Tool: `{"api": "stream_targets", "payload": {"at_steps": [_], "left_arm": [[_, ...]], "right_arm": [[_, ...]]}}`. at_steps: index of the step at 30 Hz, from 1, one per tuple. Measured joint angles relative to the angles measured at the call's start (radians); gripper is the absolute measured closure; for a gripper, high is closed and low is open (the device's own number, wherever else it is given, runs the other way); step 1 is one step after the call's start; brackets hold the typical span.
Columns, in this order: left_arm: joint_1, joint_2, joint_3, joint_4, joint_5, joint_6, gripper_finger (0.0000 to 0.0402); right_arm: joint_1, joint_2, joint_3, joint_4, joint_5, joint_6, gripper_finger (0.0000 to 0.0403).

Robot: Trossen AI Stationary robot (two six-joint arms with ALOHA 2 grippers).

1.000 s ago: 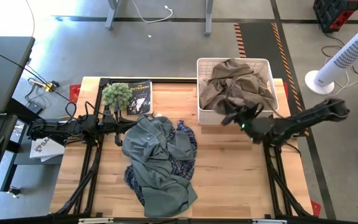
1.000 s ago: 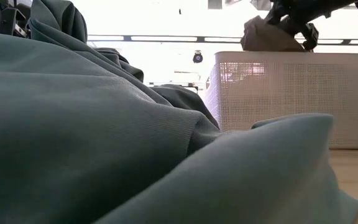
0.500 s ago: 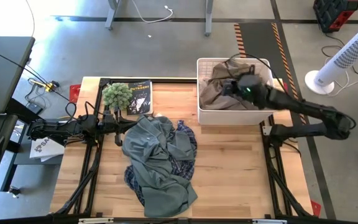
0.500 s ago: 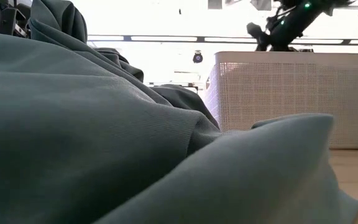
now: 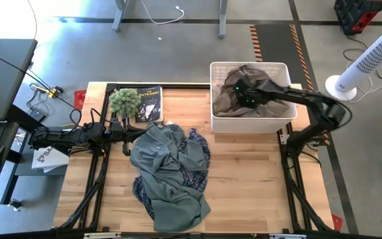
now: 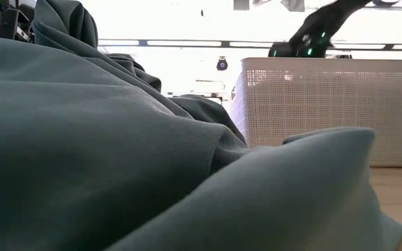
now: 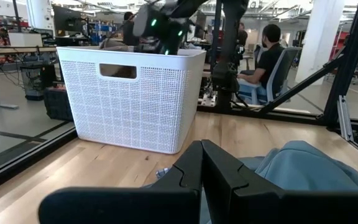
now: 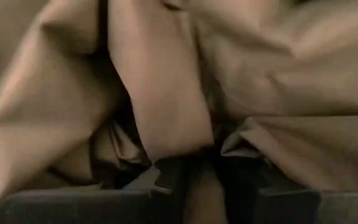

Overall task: Sort clothes
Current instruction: Put the brown and blue jacket into the white laundry organizer

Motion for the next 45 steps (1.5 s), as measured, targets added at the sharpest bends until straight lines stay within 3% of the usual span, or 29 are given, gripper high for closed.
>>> {"api": "stream_targets", "payload": {"at_steps": [6, 14, 17, 20, 23, 26, 31, 36, 40, 45], "left_arm": [[0.000, 0.000, 0.000, 0.000, 0.000, 0.000, 0.0400], [0.000, 0.000, 0.000, 0.000, 0.000, 0.000, 0.0400], [0.000, 0.000, 0.000, 0.000, 0.000, 0.000, 0.0400], [0.000, 0.000, 0.000, 0.000, 0.000, 0.000, 0.0400], [0.000, 0.000, 0.000, 0.000, 0.000, 0.000, 0.0400], [0.000, 0.000, 0.000, 0.000, 0.000, 0.000, 0.0400], [0.000, 0.000, 0.000, 0.000, 0.000, 0.000, 0.0400], [0.000, 0.000, 0.000, 0.000, 0.000, 0.000, 0.0400], [0.000, 0.000, 0.000, 0.000, 0.000, 0.000, 0.0400], [0.000, 0.000, 0.000, 0.000, 0.000, 0.000, 0.0400]], "right_arm": [[-0.015, 0.096, 0.021, -0.024, -0.087, -0.071, 0.0326], [-0.011, -0.012, 0.241, -0.353, -0.130, -0.131, 0.0326], [-0.010, -0.078, 0.315, -0.369, -0.098, -0.131, 0.0325], [-0.008, -0.146, 0.331, -0.284, 0.021, -0.095, 0.0325], [-0.008, -0.202, 0.291, -0.174, 0.160, -0.059, 0.0325], [-0.028, -0.219, 0.213, -0.058, 0.206, -0.074, 0.0325], [-0.072, -0.178, 0.026, 0.213, 0.195, -0.096, 0.0325], [-0.102, -0.069, -0.145, 0.457, 0.050, -0.078, 0.0325], [-0.121, 0.020, -0.184, 0.436, -0.038, -0.053, 0.0325], [-0.137, 0.032, -0.117, 0.236, -0.103, -0.109, 0.0325]]}}
